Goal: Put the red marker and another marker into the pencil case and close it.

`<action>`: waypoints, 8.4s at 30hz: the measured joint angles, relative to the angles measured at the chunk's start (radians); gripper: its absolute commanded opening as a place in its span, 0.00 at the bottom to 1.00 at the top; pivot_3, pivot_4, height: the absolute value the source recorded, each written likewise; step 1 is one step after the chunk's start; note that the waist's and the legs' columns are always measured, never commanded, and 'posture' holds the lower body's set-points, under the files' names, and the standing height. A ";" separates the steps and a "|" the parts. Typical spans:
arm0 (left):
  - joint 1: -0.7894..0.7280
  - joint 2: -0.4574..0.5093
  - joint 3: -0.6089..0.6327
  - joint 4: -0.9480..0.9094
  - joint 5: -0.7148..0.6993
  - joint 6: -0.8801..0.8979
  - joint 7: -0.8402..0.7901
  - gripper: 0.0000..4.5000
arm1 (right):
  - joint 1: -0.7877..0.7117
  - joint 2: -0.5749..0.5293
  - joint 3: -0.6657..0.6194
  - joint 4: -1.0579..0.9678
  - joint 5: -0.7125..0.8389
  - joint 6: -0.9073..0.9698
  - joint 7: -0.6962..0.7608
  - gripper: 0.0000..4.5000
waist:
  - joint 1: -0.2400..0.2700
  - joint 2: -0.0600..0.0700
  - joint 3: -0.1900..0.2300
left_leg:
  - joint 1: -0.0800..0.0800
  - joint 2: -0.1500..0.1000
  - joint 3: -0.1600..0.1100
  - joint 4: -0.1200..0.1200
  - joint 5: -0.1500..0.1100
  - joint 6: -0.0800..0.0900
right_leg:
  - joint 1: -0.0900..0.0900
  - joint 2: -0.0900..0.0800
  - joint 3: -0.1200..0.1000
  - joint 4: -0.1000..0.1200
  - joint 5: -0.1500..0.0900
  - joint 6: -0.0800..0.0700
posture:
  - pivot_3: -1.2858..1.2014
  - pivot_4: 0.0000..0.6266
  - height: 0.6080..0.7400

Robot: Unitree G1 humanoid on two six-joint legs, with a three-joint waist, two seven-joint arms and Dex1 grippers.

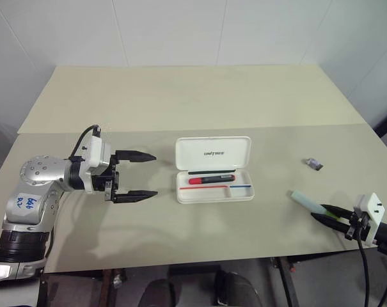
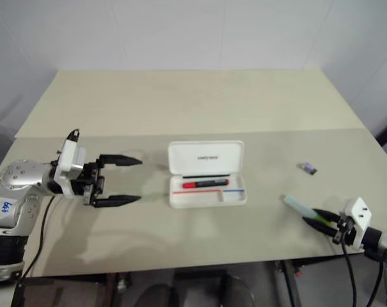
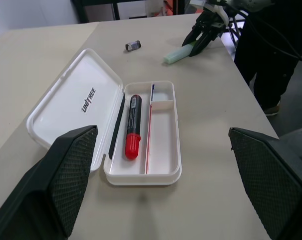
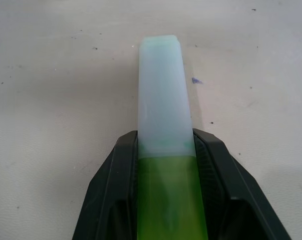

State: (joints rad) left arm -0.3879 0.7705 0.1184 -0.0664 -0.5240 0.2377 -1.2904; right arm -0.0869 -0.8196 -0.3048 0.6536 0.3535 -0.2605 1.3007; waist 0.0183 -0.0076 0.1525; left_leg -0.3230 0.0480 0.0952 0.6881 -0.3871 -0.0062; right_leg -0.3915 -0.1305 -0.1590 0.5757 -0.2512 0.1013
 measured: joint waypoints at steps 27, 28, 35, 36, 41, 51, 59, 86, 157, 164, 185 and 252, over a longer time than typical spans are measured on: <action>0.135 -0.012 0.026 -0.089 0.003 -0.007 0.091 1.00 | -0.447 0.268 0.452 -0.548 0.054 0.441 0.078 0.25 | -0.018 0.007 0.004 | -0.009 -0.001 -0.002 -0.004 0.000 0.000 | -0.010 0.000 -0.002 0.000 0.000 -0.001 | 0.52 0.24 1.00; 0.145 -0.013 0.027 -0.093 0.003 -0.006 0.099 1.00 | -0.457 0.283 0.471 -0.559 0.053 0.456 0.079 0.25 | -0.019 0.006 0.004 | -0.009 -0.001 -0.002 -0.004 0.000 0.000 | -0.011 0.000 -0.002 0.000 0.000 -0.001 | 0.52 0.24 1.00; 0.184 -0.016 0.033 -0.130 0.002 0.002 0.137 1.00 | -0.511 0.319 0.562 -0.538 -0.006 0.440 0.094 0.25 | -0.020 0.005 0.003 | -0.011 -0.001 0.000 -0.004 0.000 0.000 | -0.014 0.000 -0.002 0.001 0.000 -0.001 | 0.52 0.24 1.00; 0.186 -0.016 0.034 -0.131 0.002 0.002 0.140 1.00 | -0.526 0.320 0.570 -0.509 -0.022 0.429 0.095 0.25 | -0.022 0.005 0.003 | -0.011 -0.001 0.000 -0.004 0.000 0.000 | -0.014 0.000 -0.002 0.000 0.000 -0.001 | 0.52 0.24 1.00; 0.201 -0.018 0.038 -0.159 0.000 0.003 0.154 1.00 | -0.579 0.333 0.591 -0.394 -0.097 0.380 0.095 0.25 | -0.022 0.005 0.003 | -0.011 0.000 0.001 -0.004 0.000 -0.001 | -0.015 0.001 -0.002 0.001 0.000 -0.001 | 0.52 0.24 1.00; 0.203 -0.019 0.038 -0.159 0.000 0.005 0.166 1.00 | -0.594 0.359 0.607 -0.337 -0.148 0.355 0.095 0.25 | -0.023 0.005 0.003 | -0.012 -0.001 0.001 -0.004 0.000 -0.001 | -0.015 0.001 -0.002 0.001 0.000 -0.001 | 0.52 0.24 1.00; 0.187 -0.019 0.038 -0.157 0.000 0.005 0.166 1.00 | -0.600 0.364 0.611 -0.291 -0.169 0.328 0.093 0.72 | -0.023 0.005 0.003 | -0.012 -0.001 0.001 -0.004 0.000 -0.001 | -0.015 0.001 -0.002 0.001 0.000 -0.001 | 0.52 0.24 1.00; 0.117 -0.121 -0.035 -0.155 0.001 0.003 0.193 1.00 | -0.320 0.126 0.101 -0.603 0.135 0.599 -0.147 0.99 | -0.015 0.002 0.001 | -0.012 -0.001 0.002 -0.004 0.000 -0.001 | -0.015 0.000 -0.001 0.002 0.000 -0.001 | 0.52 0.24 1.00; -0.078 -0.216 -0.127 -0.083 0.056 0.015 0.233 1.00 | -0.748 0.089 0.105 0.612 -0.261 0.211 -0.297 0.08 | -0.046 0.002 0.001 | -0.005 0.000 0.003 -0.003 0.002 -0.002 | -0.007 0.000 0.000 0.000 0.000 0.000 | 0.52 0.24 1.00; -0.072 -0.217 -0.128 -0.083 0.056 0.002 0.216 1.00 | -0.748 0.138 0.145 0.466 -0.239 0.198 -0.060 0.08 | -0.047 0.006 0.003 | -0.005 0.000 0.003 -0.003 0.002 -0.002 | -0.007 0.001 0.000 -0.001 0.000 0.000 | 0.52 0.24 1.00; 0.083 -0.168 -0.093 -0.133 0.054 -0.008 0.218 1.00 | -0.521 0.154 0.437 -0.238 -0.121 0.319 0.226 0.08 | -0.020 0.006 0.004 | -0.008 -0.001 -0.001 -0.002 0.002 -0.002 | -0.008 0.000 -0.002 -0.001 0.000 0.000 | 0.52 0.24 1.00; -0.007 -0.303 0.010 0.227 0.217 -0.268 0.462 0.00 | -0.377 0.047 0.161 -0.385 0.149 0.331 0.139 1.00 | -0.010 0.004 0.003 | -0.008 -0.001 -0.001 -0.003 0.002 -0.001 | -0.007 0.000 -0.004 -0.001 0.000 0.000 | 0.52 0.24 1.00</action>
State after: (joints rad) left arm -0.3945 0.4672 0.1283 0.1605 -0.3069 -0.0303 -0.8287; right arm -0.4639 -0.7730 -0.1442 0.2685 0.5021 0.0704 1.4400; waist 0.0086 -0.0033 0.1556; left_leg -0.3309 0.0469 0.0942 0.6853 -0.3853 -0.0076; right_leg -0.3987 -0.1306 -0.1626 0.5745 -0.2510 0.1015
